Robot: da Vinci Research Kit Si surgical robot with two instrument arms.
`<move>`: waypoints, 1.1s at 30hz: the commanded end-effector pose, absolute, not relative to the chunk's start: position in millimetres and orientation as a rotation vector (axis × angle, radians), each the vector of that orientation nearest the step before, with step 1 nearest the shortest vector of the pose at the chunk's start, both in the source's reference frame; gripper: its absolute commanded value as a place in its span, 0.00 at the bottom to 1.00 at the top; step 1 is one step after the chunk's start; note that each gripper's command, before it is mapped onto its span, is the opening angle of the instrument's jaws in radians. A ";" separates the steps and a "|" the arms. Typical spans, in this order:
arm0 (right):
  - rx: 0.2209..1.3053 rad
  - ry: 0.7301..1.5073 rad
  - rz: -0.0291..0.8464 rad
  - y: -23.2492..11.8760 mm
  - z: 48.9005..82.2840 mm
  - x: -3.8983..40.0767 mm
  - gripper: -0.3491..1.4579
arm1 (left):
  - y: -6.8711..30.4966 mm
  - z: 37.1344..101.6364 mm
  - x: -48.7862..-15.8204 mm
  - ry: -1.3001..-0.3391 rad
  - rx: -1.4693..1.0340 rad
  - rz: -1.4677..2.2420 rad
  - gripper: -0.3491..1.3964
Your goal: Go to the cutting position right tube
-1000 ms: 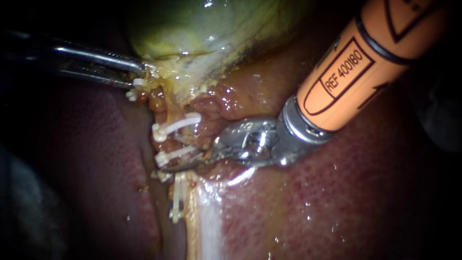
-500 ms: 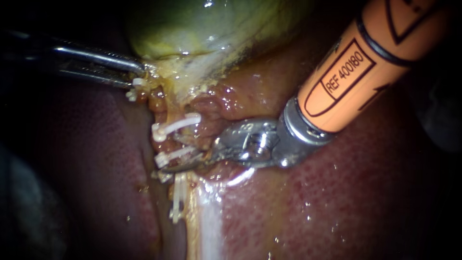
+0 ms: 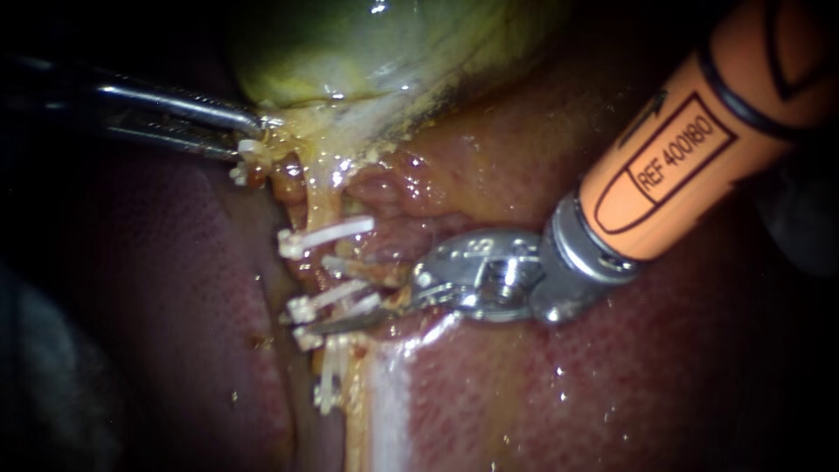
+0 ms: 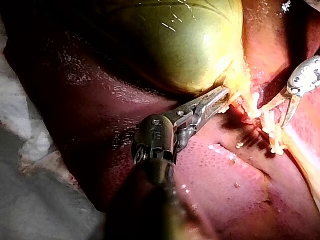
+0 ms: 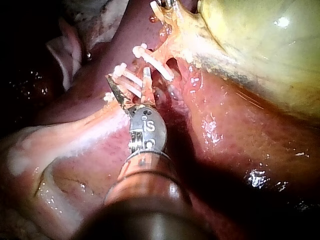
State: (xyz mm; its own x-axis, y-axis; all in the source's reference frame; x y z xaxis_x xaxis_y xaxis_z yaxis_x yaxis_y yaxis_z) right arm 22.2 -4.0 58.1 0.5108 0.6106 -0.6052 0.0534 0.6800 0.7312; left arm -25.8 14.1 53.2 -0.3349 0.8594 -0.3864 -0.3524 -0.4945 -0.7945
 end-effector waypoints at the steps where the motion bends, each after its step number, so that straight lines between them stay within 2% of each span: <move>1: 0.778 0.994 0.376 -3.9 57.9 21.9 0.99 | 14.2 53.2 -25.8 -0.772 -1.052 1.918 0.00; 10: 0.775 1.000 0.378 -3.4 57.0 19.2 0.99 | 14.2 53.2 -25.8 -0.772 -1.052 1.918 0.00; 18: 0.778 1.000 0.376 -3.3 56.9 18.7 0.99 | 14.2 53.2 -25.8 -0.772 -1.052 1.918 0.00; 33: 0.772 1.018 0.376 -2.3 59.6 18.8 0.99 | 14.2 53.2 -25.8 -0.772 -1.052 1.918 0.00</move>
State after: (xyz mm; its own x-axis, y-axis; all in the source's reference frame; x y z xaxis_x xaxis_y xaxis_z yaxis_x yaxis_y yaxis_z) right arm 18.8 -2.2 59.8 0.4917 0.6155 -0.6159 0.0617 0.6809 0.7297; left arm -25.8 14.2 53.2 -0.3351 0.8592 -0.3867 -0.3518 -0.4948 -0.7946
